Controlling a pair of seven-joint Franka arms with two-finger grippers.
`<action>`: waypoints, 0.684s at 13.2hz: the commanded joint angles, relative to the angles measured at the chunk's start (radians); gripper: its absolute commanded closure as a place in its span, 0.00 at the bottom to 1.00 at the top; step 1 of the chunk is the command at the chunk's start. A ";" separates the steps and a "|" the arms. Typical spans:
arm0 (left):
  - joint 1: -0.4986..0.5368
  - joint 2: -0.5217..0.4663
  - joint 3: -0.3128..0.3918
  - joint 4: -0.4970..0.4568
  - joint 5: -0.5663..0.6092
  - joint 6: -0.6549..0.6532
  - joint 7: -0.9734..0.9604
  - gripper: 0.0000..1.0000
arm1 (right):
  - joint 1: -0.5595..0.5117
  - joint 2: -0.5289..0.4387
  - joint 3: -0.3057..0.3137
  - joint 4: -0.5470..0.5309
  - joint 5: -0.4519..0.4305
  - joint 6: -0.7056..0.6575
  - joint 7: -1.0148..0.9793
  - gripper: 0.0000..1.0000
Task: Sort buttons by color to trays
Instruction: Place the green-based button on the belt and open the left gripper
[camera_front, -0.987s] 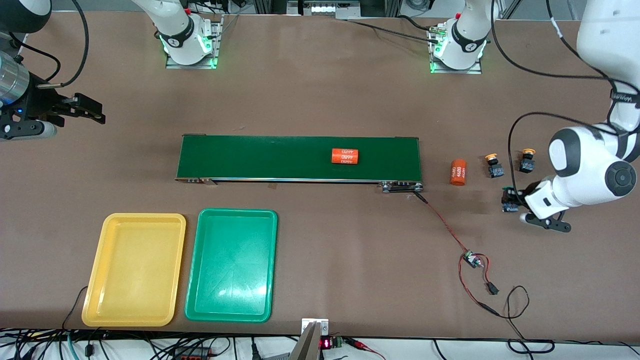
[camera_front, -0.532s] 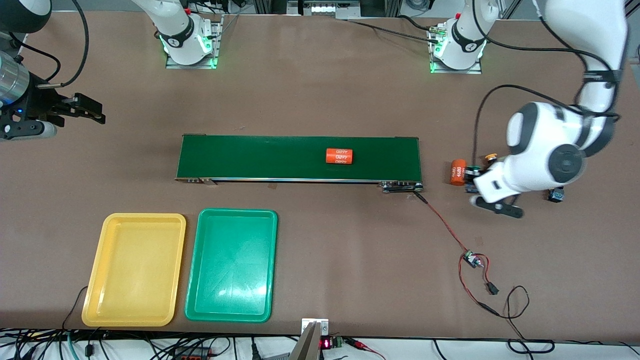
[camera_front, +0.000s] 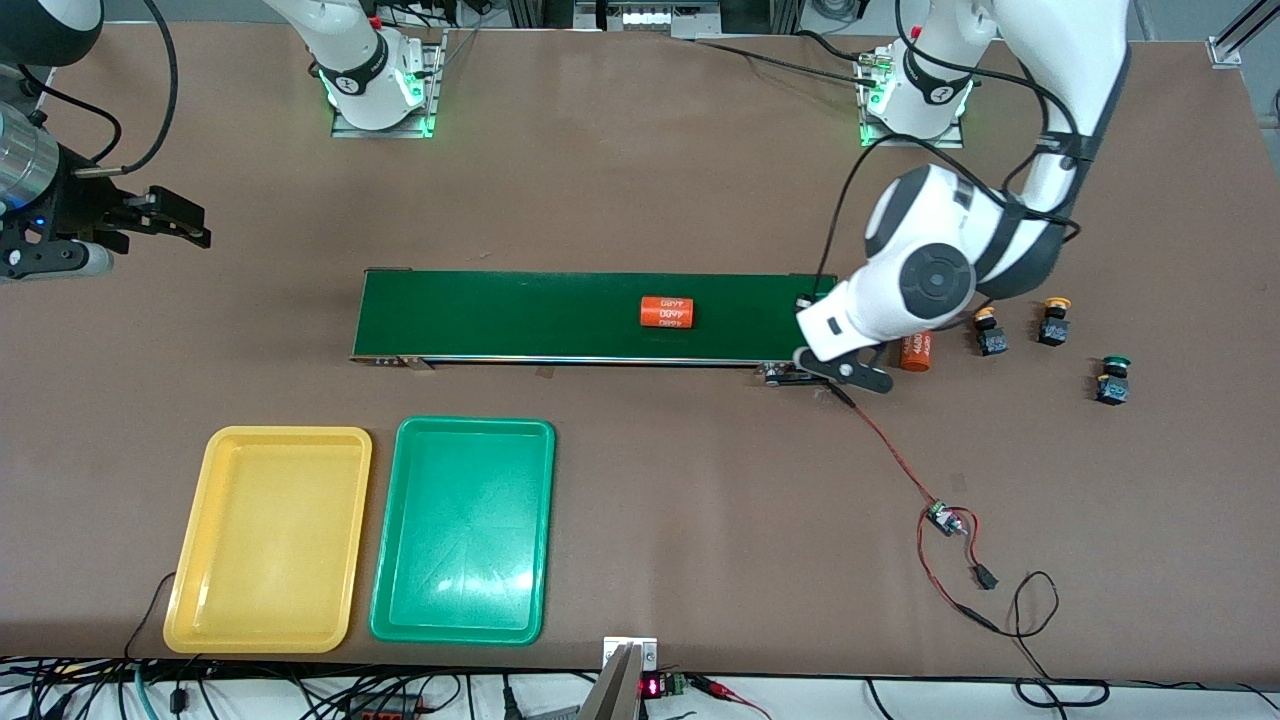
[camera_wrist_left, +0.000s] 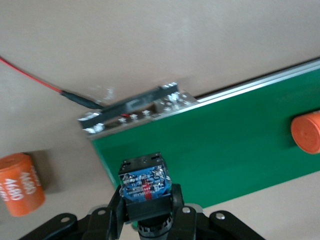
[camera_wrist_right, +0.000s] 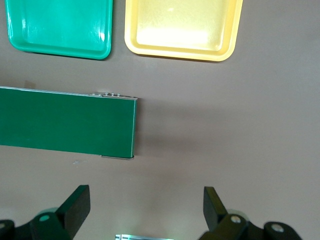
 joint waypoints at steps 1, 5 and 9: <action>0.001 -0.010 -0.021 -0.038 -0.018 0.024 -0.002 1.00 | -0.006 -0.006 0.002 0.004 0.017 -0.011 -0.017 0.00; 0.006 -0.019 -0.059 -0.153 -0.043 0.230 -0.028 1.00 | -0.006 -0.006 0.002 0.004 0.017 -0.011 -0.017 0.00; 0.010 -0.013 -0.090 -0.219 -0.041 0.357 -0.044 1.00 | -0.006 -0.006 0.002 0.004 0.017 -0.011 -0.017 0.00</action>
